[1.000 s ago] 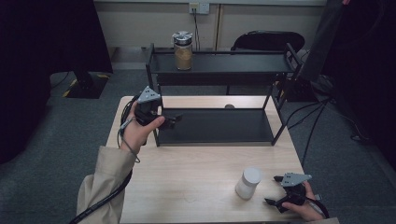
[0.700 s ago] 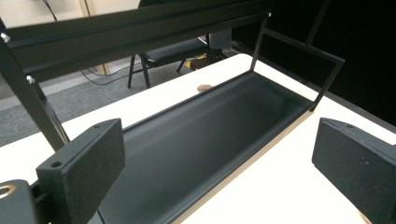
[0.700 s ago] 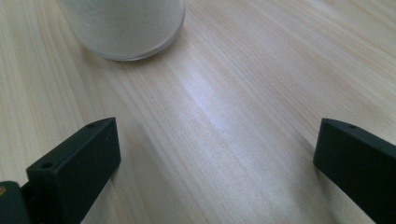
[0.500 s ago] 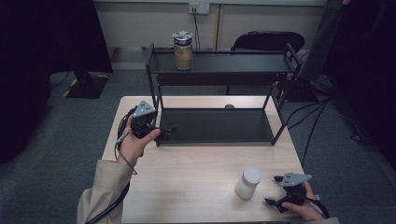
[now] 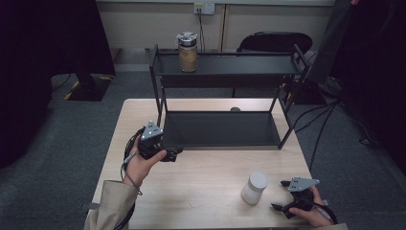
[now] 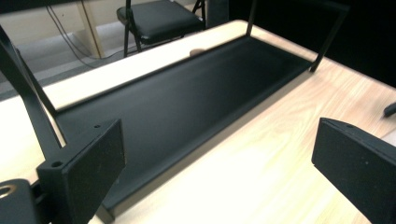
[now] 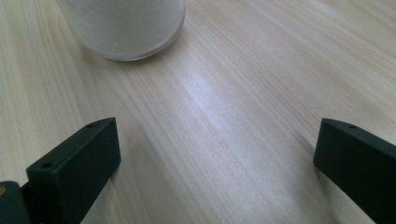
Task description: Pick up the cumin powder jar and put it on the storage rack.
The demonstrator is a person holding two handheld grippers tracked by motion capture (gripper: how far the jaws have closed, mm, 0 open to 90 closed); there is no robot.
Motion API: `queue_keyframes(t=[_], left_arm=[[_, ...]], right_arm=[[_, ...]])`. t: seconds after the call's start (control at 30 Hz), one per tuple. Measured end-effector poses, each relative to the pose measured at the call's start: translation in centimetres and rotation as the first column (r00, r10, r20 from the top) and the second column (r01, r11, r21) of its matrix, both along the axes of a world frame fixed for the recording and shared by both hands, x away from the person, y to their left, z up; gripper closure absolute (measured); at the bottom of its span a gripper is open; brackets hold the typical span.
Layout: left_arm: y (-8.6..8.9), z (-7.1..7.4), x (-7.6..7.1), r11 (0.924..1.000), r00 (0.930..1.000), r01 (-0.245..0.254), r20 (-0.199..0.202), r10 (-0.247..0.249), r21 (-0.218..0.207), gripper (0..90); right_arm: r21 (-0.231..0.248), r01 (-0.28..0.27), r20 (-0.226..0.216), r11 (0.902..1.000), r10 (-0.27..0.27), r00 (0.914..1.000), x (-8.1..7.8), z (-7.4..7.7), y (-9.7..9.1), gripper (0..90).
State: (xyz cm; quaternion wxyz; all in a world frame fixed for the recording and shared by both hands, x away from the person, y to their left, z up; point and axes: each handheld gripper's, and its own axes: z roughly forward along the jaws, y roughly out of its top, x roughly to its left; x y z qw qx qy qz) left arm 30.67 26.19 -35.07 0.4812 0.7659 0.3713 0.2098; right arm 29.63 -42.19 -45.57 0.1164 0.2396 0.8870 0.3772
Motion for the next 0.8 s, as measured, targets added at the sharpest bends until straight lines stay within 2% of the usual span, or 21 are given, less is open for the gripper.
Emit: queue_keyframes(t=[0.27, 0.47, 0.6, 0.8], left_arm=[[0.3, -2.6, -1.0, 0.9998, 0.9997, 0.017, -0.019, -0.017, -0.010, 2.2], [0.4, -5.0, -2.0, 1.0000, 0.9978, 0.002, -0.066, -0.001, 0.008, 2.2], [0.6, -6.4, -2.4, 0.9992, 0.9951, 0.006, -0.099, -0.002, 0.039, 2.2], [0.8, -7.7, -3.0, 0.9988, 0.9933, -0.001, -0.116, 0.006, 0.050, 2.3]], right_arm=[[0.000, 0.000, 0.000, 1.0000, 0.000, 1.0000, 0.0, 0.0, 0.0, 0.0], [0.000, 0.000, 0.000, 1.0000, 0.000, 1.0000, 0.0, 0.0, 0.0, 0.0], [0.000, 0.000, 0.000, 1.0000, 0.000, 1.0000, 0.0, 0.0, 0.0, 0.0], [0.000, 0.000, 0.000, 1.0000, 0.000, 1.0000, 0.0, 0.0, 0.0, 0.0]])
